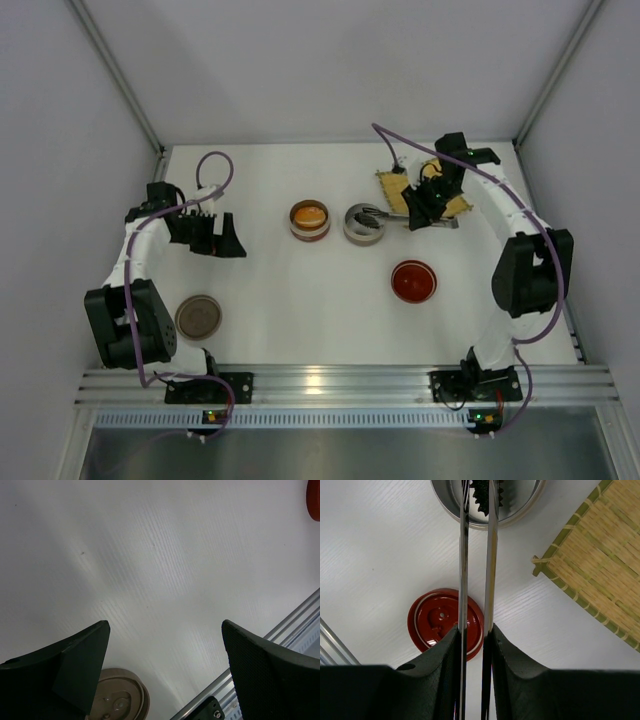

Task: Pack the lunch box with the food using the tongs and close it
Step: Place the fake food in the packing box, then place the clamp on the plate.

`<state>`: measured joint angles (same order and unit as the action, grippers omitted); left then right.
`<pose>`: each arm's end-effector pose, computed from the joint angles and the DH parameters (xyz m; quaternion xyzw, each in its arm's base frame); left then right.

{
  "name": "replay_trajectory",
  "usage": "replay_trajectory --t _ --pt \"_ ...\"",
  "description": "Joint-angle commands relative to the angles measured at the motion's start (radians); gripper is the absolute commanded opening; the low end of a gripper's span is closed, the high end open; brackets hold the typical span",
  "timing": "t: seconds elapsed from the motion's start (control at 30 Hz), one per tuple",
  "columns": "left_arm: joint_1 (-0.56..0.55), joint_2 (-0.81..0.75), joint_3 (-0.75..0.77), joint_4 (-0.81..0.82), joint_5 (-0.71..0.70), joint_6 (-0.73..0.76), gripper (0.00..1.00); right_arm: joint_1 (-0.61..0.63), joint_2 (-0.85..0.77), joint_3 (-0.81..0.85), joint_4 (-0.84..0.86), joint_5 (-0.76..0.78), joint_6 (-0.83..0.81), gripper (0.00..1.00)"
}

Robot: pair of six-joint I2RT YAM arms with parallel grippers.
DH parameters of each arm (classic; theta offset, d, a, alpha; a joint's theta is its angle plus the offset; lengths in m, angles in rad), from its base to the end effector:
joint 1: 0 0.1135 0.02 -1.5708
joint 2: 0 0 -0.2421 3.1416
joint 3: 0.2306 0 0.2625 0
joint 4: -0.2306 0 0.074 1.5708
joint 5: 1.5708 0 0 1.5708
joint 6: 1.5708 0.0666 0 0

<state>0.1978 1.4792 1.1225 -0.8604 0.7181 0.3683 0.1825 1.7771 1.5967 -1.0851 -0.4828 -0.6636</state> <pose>0.3040 0.0162 0.2051 0.1401 0.9130 -0.2861 0.2548 0.3600 0.0979 0.2368 -0.4271 0.8602 0.1943 0.1997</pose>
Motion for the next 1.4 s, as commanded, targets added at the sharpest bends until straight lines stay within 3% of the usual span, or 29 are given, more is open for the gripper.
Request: replay_trajectory --t 0.0,0.13,0.37,0.57,0.7,0.97,1.13,1.37 --pt "0.005 -0.019 -0.004 0.026 0.023 0.004 0.98 0.015 0.008 0.012 0.082 -0.023 0.013 0.26" --pt "0.005 -0.016 -0.007 0.029 0.02 0.004 0.98 0.017 0.018 0.017 0.085 -0.042 0.024 0.41" --pt "0.006 -0.013 -0.007 0.038 0.018 -0.003 0.98 0.017 -0.007 0.031 0.08 -0.063 0.038 0.46" --pt "0.006 -0.028 0.005 0.032 0.015 -0.005 0.98 -0.027 -0.079 0.048 0.053 -0.126 0.067 0.39" --pt "0.005 -0.051 0.005 0.027 0.003 -0.002 0.98 -0.159 -0.154 0.022 0.072 -0.157 0.088 0.38" --pt "0.005 -0.068 0.016 0.023 0.01 -0.005 0.98 -0.423 -0.261 -0.207 0.264 -0.111 0.205 0.36" --pt "0.005 -0.076 0.02 0.012 0.009 -0.005 0.98 -0.425 -0.303 -0.389 0.447 -0.037 0.28 0.35" --pt "0.005 -0.091 0.022 0.001 -0.017 0.0 0.98 -0.423 -0.292 -0.518 0.657 0.052 0.377 0.27"
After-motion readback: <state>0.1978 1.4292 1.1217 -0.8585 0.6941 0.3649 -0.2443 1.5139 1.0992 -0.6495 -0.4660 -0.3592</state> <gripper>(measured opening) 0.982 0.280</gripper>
